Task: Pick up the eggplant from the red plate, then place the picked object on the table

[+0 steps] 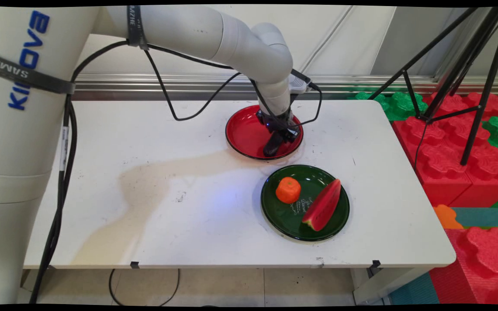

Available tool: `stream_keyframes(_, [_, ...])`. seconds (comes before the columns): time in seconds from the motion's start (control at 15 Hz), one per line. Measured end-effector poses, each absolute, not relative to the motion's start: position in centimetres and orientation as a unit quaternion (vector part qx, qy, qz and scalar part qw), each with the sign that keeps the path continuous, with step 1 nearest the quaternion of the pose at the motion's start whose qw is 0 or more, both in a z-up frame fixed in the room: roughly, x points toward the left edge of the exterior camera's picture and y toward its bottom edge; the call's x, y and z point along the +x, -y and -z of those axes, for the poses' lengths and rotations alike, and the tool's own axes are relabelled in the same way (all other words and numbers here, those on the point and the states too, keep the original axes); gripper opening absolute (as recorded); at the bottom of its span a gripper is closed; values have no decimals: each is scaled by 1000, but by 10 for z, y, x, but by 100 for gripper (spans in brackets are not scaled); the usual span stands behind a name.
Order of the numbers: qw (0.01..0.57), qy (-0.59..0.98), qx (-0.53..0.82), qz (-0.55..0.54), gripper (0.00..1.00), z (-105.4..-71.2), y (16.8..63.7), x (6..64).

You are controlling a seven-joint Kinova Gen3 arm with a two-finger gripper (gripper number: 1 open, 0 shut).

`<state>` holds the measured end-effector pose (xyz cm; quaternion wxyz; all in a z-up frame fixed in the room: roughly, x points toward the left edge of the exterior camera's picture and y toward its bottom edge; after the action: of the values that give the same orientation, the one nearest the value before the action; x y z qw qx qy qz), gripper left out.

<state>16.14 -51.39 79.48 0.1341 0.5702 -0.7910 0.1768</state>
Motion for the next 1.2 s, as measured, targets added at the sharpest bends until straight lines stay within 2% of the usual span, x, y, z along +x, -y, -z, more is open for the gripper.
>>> stream_keyframes(0.53, [145,777,582,-192,0,-807,514,164])
stream_keyframes(0.8, [153,769,585,-210,0,-831,509,168])
stream_keyframes(1.2, [183,757,574,-252,0,-894,481,189])
